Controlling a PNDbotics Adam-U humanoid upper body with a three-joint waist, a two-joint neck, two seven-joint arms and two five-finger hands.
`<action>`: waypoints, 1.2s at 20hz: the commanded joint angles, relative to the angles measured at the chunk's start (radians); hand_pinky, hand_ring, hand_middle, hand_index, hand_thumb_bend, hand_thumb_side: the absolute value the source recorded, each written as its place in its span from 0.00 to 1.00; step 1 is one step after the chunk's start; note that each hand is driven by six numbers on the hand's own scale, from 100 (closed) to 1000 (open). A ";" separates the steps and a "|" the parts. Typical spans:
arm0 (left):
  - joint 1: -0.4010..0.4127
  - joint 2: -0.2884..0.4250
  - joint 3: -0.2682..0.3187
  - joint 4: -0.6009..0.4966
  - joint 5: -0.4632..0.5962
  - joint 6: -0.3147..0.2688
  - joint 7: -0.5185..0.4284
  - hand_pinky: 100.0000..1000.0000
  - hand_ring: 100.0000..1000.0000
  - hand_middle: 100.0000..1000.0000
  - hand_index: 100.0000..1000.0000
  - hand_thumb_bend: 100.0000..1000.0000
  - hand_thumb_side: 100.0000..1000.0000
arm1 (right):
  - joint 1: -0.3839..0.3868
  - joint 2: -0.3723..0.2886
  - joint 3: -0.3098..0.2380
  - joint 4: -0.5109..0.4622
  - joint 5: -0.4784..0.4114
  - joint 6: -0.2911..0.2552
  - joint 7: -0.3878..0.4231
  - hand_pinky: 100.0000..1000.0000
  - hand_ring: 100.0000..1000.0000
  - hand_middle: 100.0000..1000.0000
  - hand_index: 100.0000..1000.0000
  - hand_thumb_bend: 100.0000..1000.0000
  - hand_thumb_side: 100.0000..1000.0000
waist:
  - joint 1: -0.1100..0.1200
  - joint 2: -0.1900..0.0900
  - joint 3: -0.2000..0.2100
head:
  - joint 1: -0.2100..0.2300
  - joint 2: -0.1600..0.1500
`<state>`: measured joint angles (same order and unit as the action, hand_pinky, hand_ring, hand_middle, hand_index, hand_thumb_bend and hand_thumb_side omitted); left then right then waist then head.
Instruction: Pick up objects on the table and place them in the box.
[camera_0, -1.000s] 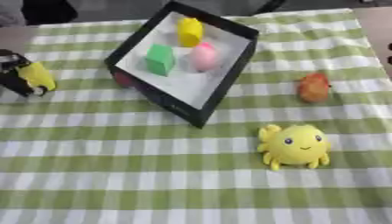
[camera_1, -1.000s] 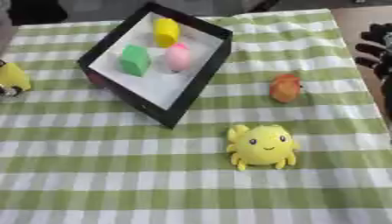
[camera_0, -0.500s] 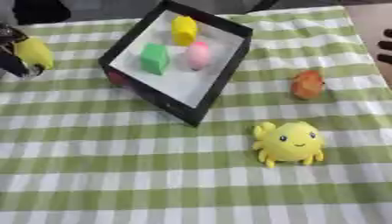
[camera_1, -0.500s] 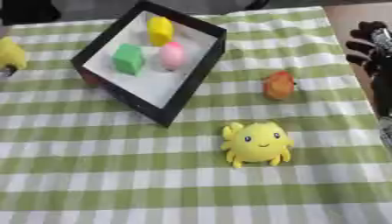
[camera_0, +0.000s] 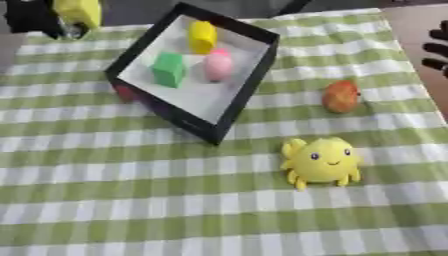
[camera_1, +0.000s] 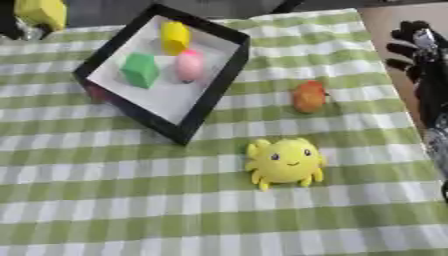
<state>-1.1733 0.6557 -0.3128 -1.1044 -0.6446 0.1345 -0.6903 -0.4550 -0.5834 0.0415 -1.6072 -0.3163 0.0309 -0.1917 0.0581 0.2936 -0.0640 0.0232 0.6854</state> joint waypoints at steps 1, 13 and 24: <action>-0.042 -0.017 -0.011 -0.012 -0.028 -0.020 -0.011 0.78 0.72 0.65 0.67 0.11 0.03 | -0.026 -0.026 0.002 -0.026 0.012 0.000 0.008 0.82 0.85 0.82 0.86 0.00 0.77 | -0.005 -0.041 -0.007 | 0.008 -0.007; -0.062 -0.151 -0.024 0.090 -0.086 -0.062 -0.001 0.77 0.72 0.65 0.67 0.16 0.08 | -0.080 0.004 0.016 -0.037 0.011 0.004 0.015 0.82 0.85 0.81 0.86 0.00 0.78 | -0.005 -0.025 -0.059 | 0.042 -0.034; -0.021 -0.204 -0.013 0.196 -0.129 -0.109 0.019 0.78 0.73 0.66 0.69 0.29 0.15 | -0.098 0.018 0.022 -0.041 0.010 0.008 0.013 0.82 0.85 0.81 0.86 0.00 0.79 | 0.000 -0.006 -0.082 | 0.048 -0.043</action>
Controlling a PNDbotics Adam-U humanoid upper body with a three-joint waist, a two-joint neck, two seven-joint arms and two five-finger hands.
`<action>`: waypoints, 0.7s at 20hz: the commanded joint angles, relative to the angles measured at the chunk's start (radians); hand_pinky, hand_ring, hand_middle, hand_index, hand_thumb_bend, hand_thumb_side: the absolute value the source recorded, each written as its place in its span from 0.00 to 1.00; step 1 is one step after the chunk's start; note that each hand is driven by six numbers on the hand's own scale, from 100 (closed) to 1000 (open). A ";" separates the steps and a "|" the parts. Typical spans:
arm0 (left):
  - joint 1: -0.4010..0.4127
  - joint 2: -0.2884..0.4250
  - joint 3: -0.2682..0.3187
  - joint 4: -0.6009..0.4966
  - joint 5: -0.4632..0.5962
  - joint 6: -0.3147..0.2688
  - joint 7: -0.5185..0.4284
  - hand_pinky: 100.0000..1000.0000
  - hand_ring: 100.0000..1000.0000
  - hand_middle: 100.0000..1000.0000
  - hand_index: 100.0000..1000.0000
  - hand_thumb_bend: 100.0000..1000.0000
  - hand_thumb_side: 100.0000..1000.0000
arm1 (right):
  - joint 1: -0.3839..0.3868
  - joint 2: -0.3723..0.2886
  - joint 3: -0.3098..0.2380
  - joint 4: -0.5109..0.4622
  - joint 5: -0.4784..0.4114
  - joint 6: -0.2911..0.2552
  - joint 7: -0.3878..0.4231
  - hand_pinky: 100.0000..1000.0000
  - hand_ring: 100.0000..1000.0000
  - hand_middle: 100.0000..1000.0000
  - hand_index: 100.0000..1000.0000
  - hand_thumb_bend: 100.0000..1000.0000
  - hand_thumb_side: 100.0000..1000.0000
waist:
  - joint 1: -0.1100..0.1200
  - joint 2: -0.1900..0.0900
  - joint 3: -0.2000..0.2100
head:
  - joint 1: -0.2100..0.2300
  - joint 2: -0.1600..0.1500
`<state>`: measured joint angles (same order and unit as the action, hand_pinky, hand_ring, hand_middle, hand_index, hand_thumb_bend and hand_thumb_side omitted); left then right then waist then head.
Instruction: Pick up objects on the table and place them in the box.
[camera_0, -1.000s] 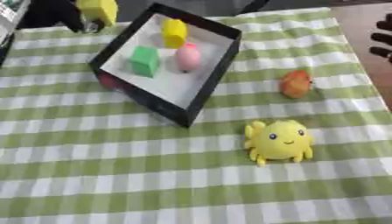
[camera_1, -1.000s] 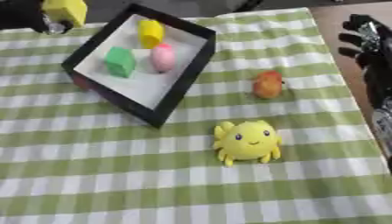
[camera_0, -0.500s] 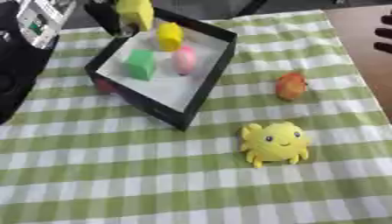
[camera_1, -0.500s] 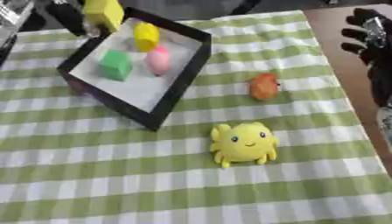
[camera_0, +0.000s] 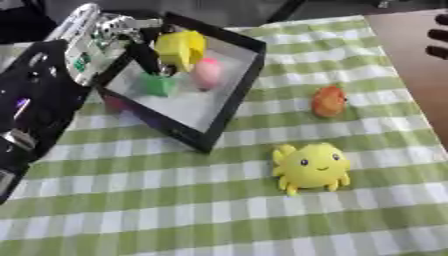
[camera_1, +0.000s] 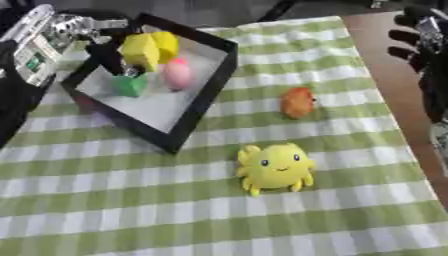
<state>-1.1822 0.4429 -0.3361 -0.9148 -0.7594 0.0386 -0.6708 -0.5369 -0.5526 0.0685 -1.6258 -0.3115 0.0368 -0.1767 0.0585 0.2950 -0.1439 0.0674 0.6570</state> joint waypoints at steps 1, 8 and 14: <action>-0.011 0.008 0.012 0.012 -0.017 -0.018 -0.004 0.78 0.74 0.68 0.76 0.34 0.15 | -0.016 -0.013 -0.005 -0.022 0.006 0.002 -0.003 0.82 0.85 0.81 0.86 0.00 0.79 | 0.000 -0.007 -0.003 | 0.003 -0.015; -0.008 0.006 0.022 0.020 -0.036 -0.023 -0.005 0.81 0.79 0.74 0.86 0.63 0.21 | -0.014 -0.012 -0.005 -0.022 0.005 0.004 -0.004 0.82 0.84 0.81 0.86 0.00 0.79 | 0.002 -0.007 -0.003 | -0.002 -0.011; -0.016 0.018 0.030 -0.003 -0.032 -0.012 0.008 0.82 0.81 0.76 0.87 0.78 0.27 | -0.007 -0.014 -0.004 -0.021 0.005 0.005 -0.005 0.82 0.84 0.81 0.86 0.00 0.79 | 0.002 -0.015 0.001 | -0.005 -0.003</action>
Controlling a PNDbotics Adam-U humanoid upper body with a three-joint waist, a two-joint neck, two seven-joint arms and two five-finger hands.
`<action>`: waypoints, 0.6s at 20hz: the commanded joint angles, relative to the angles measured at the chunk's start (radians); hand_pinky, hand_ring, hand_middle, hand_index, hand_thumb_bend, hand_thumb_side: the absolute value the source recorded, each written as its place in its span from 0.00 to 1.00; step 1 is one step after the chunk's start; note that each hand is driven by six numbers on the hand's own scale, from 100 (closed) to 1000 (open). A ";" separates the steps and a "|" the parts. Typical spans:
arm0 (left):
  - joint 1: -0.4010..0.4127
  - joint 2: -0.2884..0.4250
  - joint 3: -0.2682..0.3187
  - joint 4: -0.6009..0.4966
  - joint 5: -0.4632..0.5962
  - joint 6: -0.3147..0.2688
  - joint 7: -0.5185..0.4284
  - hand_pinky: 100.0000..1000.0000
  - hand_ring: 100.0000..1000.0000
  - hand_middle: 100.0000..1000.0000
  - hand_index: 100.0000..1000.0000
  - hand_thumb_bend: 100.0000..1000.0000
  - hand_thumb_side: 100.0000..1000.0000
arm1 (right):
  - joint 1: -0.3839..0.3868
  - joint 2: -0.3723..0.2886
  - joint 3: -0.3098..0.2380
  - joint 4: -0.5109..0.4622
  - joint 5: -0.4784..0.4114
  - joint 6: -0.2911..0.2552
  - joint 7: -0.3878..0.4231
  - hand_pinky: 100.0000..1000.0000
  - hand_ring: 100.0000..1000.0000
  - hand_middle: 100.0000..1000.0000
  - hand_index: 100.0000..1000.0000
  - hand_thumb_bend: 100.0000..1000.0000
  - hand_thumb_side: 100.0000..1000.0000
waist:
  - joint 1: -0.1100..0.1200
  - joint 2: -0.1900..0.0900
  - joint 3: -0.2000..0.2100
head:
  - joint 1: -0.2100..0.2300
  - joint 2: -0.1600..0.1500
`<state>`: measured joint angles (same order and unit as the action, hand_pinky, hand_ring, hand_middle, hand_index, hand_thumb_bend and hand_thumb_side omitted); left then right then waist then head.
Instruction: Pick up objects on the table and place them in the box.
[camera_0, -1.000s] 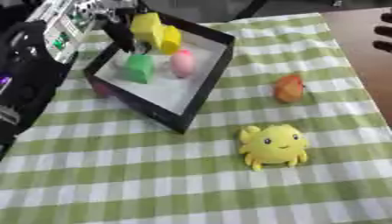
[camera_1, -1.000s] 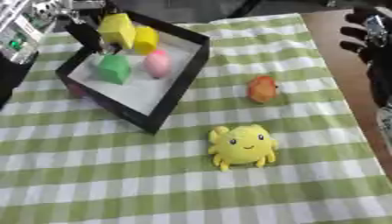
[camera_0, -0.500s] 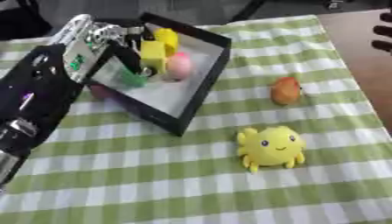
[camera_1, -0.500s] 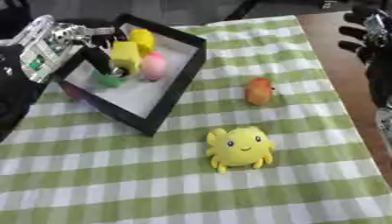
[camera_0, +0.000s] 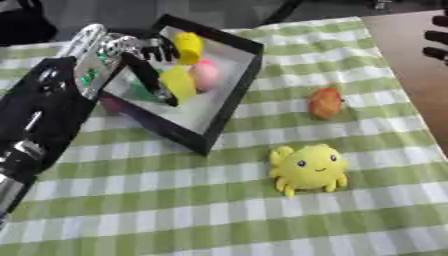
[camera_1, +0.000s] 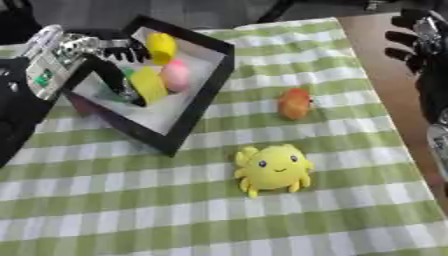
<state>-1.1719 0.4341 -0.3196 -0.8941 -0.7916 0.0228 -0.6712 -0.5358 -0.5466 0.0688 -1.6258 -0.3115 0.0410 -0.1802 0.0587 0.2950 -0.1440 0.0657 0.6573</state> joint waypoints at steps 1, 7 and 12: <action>-0.026 0.029 0.015 -0.030 0.003 0.006 0.011 0.82 0.81 0.75 0.87 0.74 0.27 | -0.007 -0.020 -0.005 -0.020 0.005 0.001 -0.001 0.82 0.84 0.81 0.86 0.00 0.79 | 0.002 -0.017 0.003 | -0.006 -0.002; -0.017 0.071 0.035 -0.130 0.101 0.049 0.044 0.82 0.79 0.73 0.84 0.51 0.31 | 0.004 -0.030 -0.004 -0.017 0.008 0.002 0.000 0.82 0.84 0.81 0.86 0.00 0.78 | 0.001 -0.035 0.018 | -0.045 0.021; 0.026 0.147 0.068 -0.294 0.271 0.121 0.067 0.82 0.79 0.74 0.84 0.40 0.38 | 0.021 -0.047 -0.007 -0.006 0.007 0.004 0.000 0.82 0.84 0.81 0.86 0.00 0.79 | 0.001 -0.059 0.045 | -0.089 0.043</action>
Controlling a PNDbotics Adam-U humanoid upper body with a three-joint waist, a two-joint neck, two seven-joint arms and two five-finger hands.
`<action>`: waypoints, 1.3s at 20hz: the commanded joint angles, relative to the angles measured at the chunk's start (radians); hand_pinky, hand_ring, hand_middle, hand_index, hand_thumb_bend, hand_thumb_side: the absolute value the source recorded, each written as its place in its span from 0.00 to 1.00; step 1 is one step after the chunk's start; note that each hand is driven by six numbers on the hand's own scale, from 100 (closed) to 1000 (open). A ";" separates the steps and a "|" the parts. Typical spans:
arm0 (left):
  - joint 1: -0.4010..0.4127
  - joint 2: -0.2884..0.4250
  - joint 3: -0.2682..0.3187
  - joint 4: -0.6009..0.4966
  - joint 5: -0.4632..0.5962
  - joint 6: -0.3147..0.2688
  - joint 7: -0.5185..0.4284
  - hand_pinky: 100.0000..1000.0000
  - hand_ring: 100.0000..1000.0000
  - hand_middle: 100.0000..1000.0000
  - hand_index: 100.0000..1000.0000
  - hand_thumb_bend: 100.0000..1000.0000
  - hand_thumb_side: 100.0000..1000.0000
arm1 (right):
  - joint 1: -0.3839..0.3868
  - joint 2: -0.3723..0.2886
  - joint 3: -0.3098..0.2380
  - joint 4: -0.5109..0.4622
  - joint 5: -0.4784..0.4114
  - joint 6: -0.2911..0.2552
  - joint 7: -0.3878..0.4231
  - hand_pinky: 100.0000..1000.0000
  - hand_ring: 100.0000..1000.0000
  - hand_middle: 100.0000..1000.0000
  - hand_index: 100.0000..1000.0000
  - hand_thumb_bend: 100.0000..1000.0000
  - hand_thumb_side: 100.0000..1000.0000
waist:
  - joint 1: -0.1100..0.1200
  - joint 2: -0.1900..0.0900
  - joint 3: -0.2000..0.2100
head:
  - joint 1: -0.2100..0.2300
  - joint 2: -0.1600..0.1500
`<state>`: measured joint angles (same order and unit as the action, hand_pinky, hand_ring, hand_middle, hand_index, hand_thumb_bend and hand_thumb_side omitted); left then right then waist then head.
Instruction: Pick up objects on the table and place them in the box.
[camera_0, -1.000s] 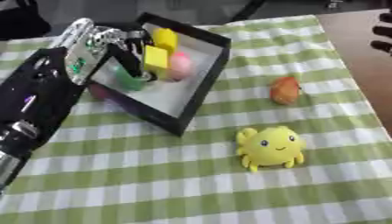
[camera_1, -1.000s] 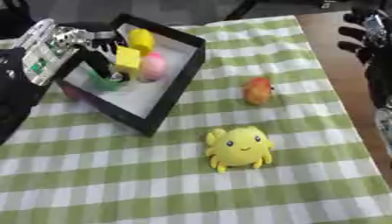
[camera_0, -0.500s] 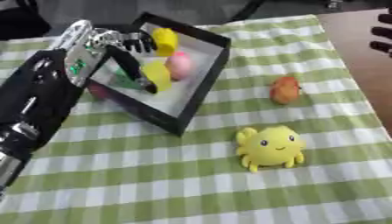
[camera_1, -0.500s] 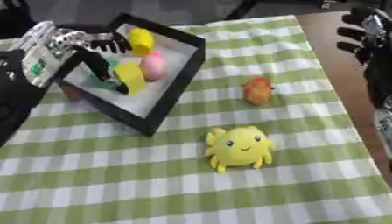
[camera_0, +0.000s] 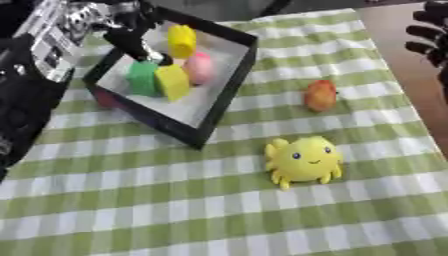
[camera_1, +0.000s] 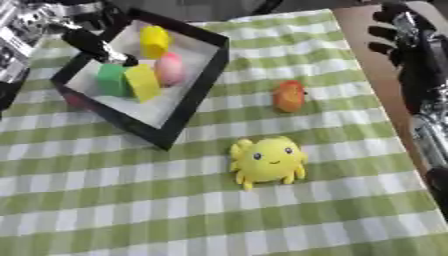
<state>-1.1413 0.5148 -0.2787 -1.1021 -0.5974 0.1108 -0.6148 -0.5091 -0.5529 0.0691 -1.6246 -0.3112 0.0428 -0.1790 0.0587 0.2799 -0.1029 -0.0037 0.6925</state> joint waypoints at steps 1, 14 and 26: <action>0.008 0.082 0.031 -0.117 0.109 0.048 0.014 0.82 0.79 0.75 0.84 0.39 0.39 | -0.004 -0.044 -0.008 -0.005 0.006 0.002 -0.002 0.82 0.84 0.81 0.86 0.00 0.78 | 0.001 -0.048 0.008 | -0.026 0.010; 0.224 0.239 0.110 -0.404 0.349 0.150 0.095 0.82 0.78 0.75 0.82 0.29 0.39 | 0.011 -0.067 -0.009 -0.004 0.008 0.004 0.001 0.82 0.84 0.81 0.86 0.00 0.77 | -0.005 -0.072 0.049 | -0.052 0.023; 0.603 0.213 0.277 -0.734 0.745 0.164 0.698 0.81 0.77 0.74 0.80 0.26 0.45 | -0.033 -0.158 0.027 0.028 0.085 0.056 0.053 0.82 0.84 0.80 0.86 0.00 0.76 | -0.019 -0.065 0.077 | -0.066 0.024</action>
<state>-0.5325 0.7184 -0.0303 -1.7971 0.1126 0.2822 0.0305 -0.5254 -0.6667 0.0987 -1.5939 -0.2402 0.0940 -0.1347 0.0571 0.2501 -0.0274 -0.0662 0.7197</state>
